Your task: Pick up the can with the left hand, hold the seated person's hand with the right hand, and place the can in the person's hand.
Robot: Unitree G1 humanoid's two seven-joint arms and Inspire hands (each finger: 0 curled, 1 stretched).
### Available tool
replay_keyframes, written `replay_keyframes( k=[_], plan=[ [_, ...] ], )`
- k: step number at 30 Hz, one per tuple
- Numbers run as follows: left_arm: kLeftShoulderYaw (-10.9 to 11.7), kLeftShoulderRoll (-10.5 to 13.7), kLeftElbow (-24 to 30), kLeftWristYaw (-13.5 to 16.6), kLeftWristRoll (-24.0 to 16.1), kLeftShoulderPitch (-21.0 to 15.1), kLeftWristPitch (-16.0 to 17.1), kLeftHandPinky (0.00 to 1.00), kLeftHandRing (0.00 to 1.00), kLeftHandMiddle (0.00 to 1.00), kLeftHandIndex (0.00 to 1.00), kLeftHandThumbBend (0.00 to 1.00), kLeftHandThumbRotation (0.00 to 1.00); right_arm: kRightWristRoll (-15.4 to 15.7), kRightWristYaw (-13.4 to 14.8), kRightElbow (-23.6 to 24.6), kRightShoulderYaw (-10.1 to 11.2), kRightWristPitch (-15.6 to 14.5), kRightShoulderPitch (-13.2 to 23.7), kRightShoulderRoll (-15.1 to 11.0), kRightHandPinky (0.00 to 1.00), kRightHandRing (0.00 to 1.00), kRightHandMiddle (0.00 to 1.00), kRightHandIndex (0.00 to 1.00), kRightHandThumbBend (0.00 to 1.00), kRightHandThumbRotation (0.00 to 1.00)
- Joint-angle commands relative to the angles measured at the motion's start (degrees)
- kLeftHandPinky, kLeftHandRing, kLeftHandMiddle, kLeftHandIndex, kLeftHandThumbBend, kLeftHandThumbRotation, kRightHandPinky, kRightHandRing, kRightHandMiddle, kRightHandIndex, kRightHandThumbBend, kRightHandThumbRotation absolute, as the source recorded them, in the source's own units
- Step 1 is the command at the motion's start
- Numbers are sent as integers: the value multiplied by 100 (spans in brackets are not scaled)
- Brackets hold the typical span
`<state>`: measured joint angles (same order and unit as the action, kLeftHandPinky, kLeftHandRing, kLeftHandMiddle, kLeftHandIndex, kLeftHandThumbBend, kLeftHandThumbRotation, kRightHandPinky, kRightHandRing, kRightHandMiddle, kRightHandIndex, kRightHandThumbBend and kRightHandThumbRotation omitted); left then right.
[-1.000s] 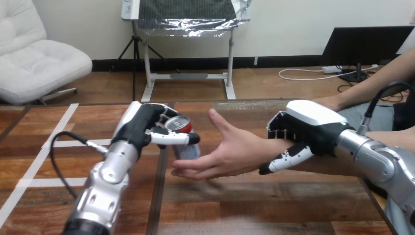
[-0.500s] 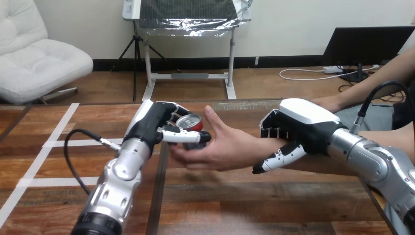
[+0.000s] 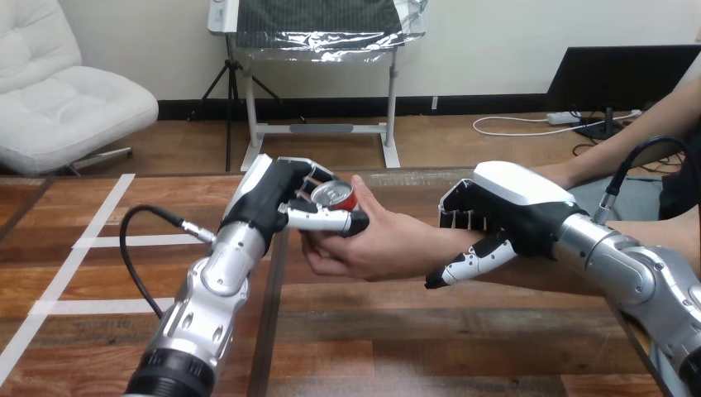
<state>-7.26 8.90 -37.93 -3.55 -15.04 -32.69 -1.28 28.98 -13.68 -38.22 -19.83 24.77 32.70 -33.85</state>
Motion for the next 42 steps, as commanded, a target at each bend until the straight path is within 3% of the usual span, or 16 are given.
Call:
replay_keyframes(
  k=[1, 15, 30, 32, 39, 40, 41, 42],
  plan=[
    [-94, -174, 39, -6, 26, -651, 265, 33, 39, 45, 50, 67, 0, -241, -23, 176, 117, -15, -126, 256, 25, 31, 37, 38, 82, 36],
    [-155, -268, 225, -111, 45, -676, 276, 33, 40, 46, 50, 68, 0, -266, -61, 308, 162, -129, -209, 278, 26, 32, 38, 39, 81, 34],
    [-196, -300, 616, -340, 131, -576, 100, 34, 42, 47, 50, 69, 0, -286, -81, 282, 245, -41, -293, 220, 26, 32, 38, 39, 82, 36],
    [-176, -299, 726, -468, 215, -515, 26, 42, 51, 55, 58, 69, 6, -302, -100, 286, 259, -15, -317, 180, 27, 32, 39, 42, 83, 38],
    [-202, -262, 828, -587, 217, -438, -37, 56, 65, 68, 70, 69, 27, -322, -208, 300, 257, 47, -334, 94, 29, 37, 46, 51, 87, 45],
    [-180, -272, 850, -590, 234, -400, -31, 67, 74, 74, 77, 71, 42, -349, -268, 346, 263, 38, -361, 58, 34, 47, 56, 61, 93, 56],
    [-165, -280, 866, -590, 247, -372, -26, 67, 74, 74, 77, 71, 42, -371, -312, 381, 269, 32, -382, 30, 34, 47, 56, 61, 93, 56],
    [-149, -283, 879, -590, 262, -342, -13, 69, 76, 76, 78, 70, 46, -389, -347, 407, 271, 46, -400, 4, 39, 54, 61, 65, 95, 61]
  ],
)
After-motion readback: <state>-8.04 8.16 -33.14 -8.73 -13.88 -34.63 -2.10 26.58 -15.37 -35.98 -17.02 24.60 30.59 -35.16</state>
